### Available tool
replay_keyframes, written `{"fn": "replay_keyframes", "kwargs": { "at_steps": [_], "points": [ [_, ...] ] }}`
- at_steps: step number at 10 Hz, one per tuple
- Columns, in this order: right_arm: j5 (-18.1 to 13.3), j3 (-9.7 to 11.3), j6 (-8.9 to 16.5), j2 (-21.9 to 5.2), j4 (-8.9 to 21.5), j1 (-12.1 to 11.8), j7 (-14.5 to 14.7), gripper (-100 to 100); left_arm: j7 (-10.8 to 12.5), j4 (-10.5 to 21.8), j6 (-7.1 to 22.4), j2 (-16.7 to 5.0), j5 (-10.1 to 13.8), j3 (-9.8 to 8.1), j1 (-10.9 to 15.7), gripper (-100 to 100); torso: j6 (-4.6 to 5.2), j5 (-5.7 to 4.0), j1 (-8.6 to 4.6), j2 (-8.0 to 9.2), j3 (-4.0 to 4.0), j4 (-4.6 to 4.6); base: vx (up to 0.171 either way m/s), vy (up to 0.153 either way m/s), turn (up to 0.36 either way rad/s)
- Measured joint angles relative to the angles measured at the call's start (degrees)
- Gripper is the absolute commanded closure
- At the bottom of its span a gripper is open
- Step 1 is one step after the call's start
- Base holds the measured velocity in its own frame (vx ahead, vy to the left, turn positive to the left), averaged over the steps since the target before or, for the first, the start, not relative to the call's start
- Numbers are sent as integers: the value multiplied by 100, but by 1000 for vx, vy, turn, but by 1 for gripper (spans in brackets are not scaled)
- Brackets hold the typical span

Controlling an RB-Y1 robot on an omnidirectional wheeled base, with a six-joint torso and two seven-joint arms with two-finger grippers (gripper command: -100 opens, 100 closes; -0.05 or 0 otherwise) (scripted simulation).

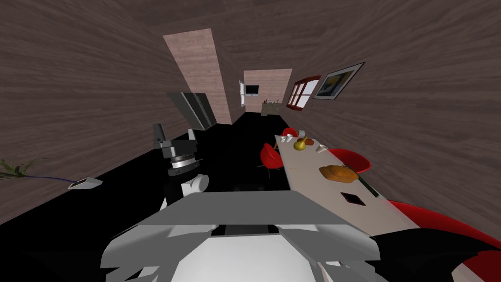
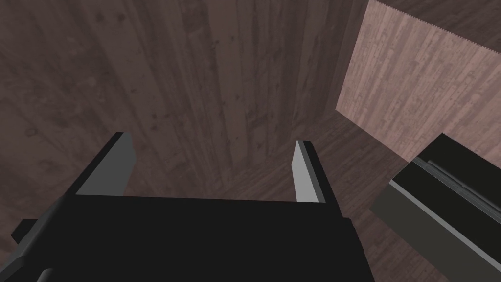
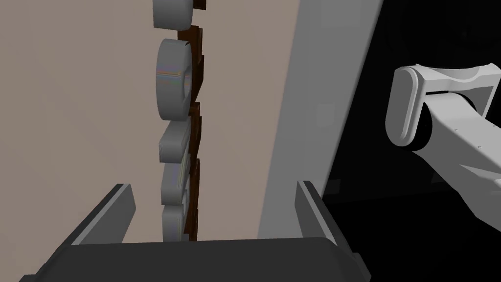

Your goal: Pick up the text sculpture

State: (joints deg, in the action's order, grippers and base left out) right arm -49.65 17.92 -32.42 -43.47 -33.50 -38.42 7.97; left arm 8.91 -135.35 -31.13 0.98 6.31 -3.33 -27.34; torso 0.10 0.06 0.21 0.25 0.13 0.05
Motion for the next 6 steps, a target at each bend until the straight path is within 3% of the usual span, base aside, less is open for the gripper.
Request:
{"fn": "replay_keyframes", "kwargs": {
  "at_steps": [3, 4, 5, 6],
  "points": [
    [526, 53, 4, 13, -8, -41, 138, -100, 0, 0, 0, 0, 0, -1, -1, 0, 6, 2, 10, -13, -8, -3, -2, 2, -22],
    [641, 52, -16, 20, 32, -17, 158, -100, 0, 0, 0, 0, 0, 0, -1, 0, 5, 2, 11, -16, -9, -4, -44, -9, 370],
    [809, 195, 28, 114, 68, -81, 318, -100, 0, 0, 0, 0, 0, 0, 0, 0, -1, 2, 7, -4, -3, -2, -57, -27, 324],
    [987, 328, 36, 140, 128, -85, 463, -100, 0, 0, 0, 0, 0, 0, 0, 0, 2, 1, 0, 1, 0, 0, -31, -23, 11]
  ]
}}
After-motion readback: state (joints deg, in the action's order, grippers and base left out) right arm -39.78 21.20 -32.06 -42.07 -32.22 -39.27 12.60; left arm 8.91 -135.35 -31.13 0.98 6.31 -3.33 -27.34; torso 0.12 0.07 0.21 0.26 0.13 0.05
